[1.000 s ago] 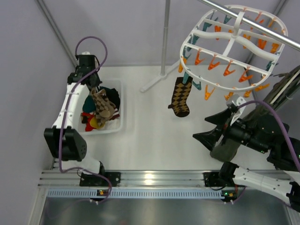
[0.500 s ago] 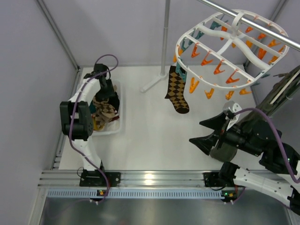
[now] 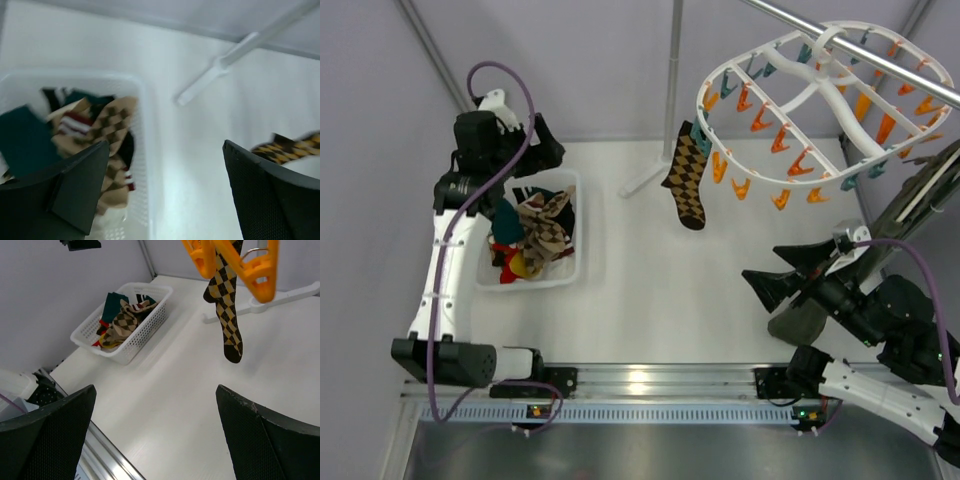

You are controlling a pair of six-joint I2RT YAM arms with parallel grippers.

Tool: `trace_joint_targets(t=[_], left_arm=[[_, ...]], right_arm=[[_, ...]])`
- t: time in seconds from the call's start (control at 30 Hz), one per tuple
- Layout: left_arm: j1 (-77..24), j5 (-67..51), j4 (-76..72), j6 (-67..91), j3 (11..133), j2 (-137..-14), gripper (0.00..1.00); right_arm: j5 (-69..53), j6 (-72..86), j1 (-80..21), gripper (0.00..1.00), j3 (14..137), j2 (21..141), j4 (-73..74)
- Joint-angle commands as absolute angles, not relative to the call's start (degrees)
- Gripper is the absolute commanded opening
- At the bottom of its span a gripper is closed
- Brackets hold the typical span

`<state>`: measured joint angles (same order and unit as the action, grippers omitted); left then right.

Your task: Remove the socks clipped to the hanger

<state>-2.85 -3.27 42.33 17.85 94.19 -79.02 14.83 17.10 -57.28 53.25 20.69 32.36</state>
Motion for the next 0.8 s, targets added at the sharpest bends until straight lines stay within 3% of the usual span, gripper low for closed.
trace_joint_targets(t=[0.0, 0.13, 0.3, 0.57, 0.77], left_arm=[[-8.1, -21.0, 27.3, 17.1, 86.0, -73.8, 0.98], [-16.6, -32.0, 5.8, 17.4, 73.4, -68.8, 0.98], [-27.0, -27.1, -9.0, 15.7, 64.9, -71.1, 0.98], [-35.3, -18.0, -26.3, 12.8, 63.4, -82.0, 0.98], [-35.8, -11.4, -29.4, 8.6, 69.3, -92.8, 0.98]], right_arm=[[18.1, 18.1, -57.9, 0.99, 54.6, 18.9, 29.8], [18.4, 19.3, -58.0, 1.0, 54.8, 17.1, 31.5], [18.5, 20.1, -58.0, 0.99, 55.7, 15.6, 34.4], [18.1, 21.1, -58.0, 0.99, 56.2, 14.1, 34.9], [17.5, 21.3, -58.0, 0.99, 56.5, 14.9, 35.2]])
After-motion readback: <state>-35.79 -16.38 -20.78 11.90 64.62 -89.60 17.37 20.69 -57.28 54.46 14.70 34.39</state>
